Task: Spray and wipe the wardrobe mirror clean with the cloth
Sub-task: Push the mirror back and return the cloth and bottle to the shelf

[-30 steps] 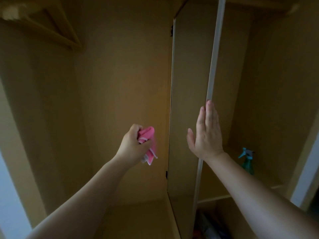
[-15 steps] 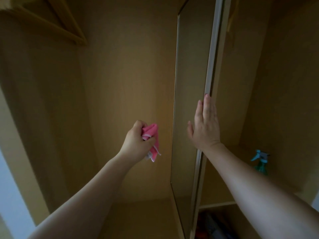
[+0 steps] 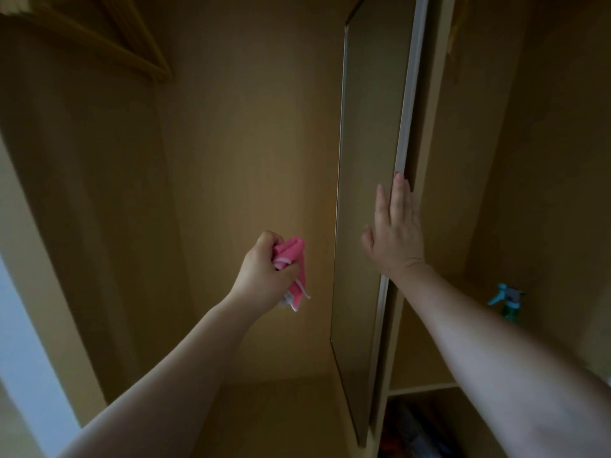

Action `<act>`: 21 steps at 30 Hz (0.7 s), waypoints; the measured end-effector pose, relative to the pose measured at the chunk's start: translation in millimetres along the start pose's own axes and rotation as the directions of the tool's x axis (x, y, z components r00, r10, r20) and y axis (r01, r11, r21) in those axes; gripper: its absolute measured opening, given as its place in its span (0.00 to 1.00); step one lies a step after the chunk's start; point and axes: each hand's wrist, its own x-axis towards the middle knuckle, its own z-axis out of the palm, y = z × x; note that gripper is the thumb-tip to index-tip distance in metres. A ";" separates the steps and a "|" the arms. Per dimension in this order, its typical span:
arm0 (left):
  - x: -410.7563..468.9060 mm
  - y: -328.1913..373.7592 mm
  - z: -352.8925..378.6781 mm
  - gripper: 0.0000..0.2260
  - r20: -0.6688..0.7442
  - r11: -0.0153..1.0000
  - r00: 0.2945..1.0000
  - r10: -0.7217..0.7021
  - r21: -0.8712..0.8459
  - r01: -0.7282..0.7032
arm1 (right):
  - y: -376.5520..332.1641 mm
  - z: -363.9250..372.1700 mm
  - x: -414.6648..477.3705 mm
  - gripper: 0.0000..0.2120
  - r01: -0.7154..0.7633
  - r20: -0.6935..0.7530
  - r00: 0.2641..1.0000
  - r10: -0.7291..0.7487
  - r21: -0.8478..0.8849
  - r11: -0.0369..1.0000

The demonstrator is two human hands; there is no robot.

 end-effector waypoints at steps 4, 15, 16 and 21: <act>-8.4 7.0 -1.1 0.10 0.030 0.999 0.999 0.017 -0.047 -0.015 | 4.3 -20.8 -11.0 0.34 0.035 0.062 0.998 -0.033 -0.038 0.999; -48.5 29.1 55.5 0.10 0.242 0.988 0.970 0.027 -0.157 0.012 | 45.1 -107.3 -97.8 0.18 -0.012 -0.069 0.997 0.027 0.209 0.978; -53.0 33.4 64.5 0.10 0.259 0.987 0.965 0.027 -0.163 0.016 | 51.6 -111.0 -106.0 0.17 -0.018 -0.078 0.996 0.035 0.217 0.976; -73.7 59.9 120.6 0.10 0.290 0.980 0.956 0.037 -0.197 0.022 | 97.4 -114.5 -145.0 0.16 -0.009 -0.088 0.996 0.034 0.267 0.964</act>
